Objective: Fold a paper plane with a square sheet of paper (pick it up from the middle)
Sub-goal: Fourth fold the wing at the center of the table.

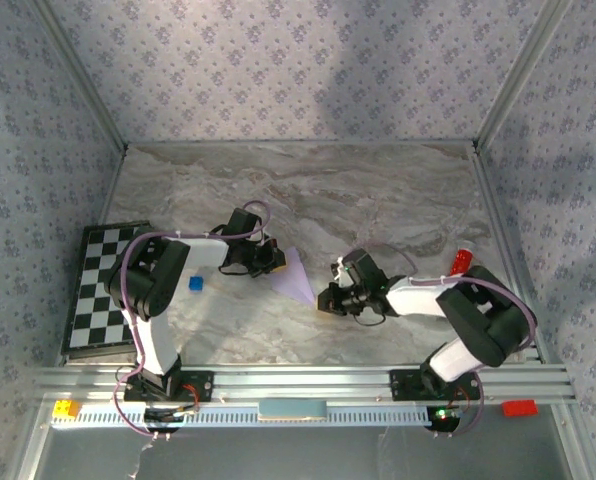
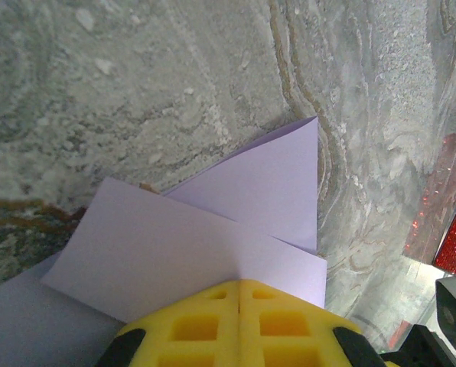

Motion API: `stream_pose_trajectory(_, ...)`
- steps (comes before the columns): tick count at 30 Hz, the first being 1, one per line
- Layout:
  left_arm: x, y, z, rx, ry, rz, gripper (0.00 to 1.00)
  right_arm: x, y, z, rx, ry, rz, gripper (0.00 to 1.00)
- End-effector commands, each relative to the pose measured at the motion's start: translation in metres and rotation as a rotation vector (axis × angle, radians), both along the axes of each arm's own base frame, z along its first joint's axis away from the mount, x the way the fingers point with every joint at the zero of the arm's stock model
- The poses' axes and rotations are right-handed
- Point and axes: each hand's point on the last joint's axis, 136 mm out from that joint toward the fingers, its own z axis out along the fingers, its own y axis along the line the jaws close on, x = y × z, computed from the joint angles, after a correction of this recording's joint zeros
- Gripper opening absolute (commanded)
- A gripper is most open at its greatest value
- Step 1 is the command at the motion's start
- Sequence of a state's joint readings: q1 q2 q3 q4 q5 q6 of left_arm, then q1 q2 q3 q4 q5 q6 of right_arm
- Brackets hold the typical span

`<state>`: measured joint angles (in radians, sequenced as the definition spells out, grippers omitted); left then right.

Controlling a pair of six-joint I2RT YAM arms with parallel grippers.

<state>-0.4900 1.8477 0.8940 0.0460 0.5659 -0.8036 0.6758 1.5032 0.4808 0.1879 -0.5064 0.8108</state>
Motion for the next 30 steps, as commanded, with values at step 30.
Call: stream_pose_trajectory(30, -0.002, -0.021, 0.064, -0.046, -0.088, -0.084, 0.07, 0.024, 0.013, -0.034, -0.098, 0.094, -0.023, 0.00)
